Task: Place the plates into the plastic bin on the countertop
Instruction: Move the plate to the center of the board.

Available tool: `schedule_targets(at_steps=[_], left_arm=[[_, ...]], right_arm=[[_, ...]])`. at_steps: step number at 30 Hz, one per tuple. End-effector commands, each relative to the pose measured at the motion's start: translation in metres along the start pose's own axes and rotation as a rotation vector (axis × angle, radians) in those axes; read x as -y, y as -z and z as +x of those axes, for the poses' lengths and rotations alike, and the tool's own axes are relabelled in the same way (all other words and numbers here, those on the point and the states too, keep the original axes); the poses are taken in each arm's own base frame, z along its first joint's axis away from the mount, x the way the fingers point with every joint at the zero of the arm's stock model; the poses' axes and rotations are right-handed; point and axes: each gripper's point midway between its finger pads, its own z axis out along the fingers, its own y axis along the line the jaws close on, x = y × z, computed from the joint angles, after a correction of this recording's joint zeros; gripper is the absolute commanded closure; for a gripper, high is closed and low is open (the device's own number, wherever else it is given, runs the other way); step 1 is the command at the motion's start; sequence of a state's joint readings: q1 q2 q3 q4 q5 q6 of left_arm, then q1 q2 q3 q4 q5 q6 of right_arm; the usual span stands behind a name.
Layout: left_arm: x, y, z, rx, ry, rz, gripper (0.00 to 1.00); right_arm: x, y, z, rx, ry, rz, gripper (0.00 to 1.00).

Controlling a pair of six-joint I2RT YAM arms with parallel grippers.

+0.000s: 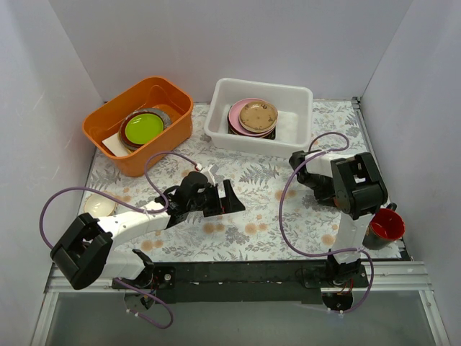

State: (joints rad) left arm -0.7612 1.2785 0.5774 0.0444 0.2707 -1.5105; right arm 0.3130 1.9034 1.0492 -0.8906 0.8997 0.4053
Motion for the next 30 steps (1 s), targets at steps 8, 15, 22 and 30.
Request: schedule_targets(at_steps=[8, 15, 22, 30], left_arm=[[0.017, 0.0, -0.009, 0.001, -0.023, 0.027, 0.02], [0.021, 0.002, -0.013, 0.009, -0.024, 0.032, 0.02], [0.019, 0.001, -0.01, 0.006, -0.022, 0.024, 0.02], [0.015, 0.0, -0.009, 0.007, -0.016, 0.011, 0.02]], right_arm=[[-0.005, -0.003, -0.004, 0.007, -0.038, -0.094, 0.86], [-0.009, -0.005, -0.005, 0.002, -0.037, -0.138, 0.99], [-0.014, -0.002, -0.009, 0.024, -0.036, -0.182, 0.99], [-0.04, 0.02, -0.013, 0.086, 0.04, -0.255, 0.99]])
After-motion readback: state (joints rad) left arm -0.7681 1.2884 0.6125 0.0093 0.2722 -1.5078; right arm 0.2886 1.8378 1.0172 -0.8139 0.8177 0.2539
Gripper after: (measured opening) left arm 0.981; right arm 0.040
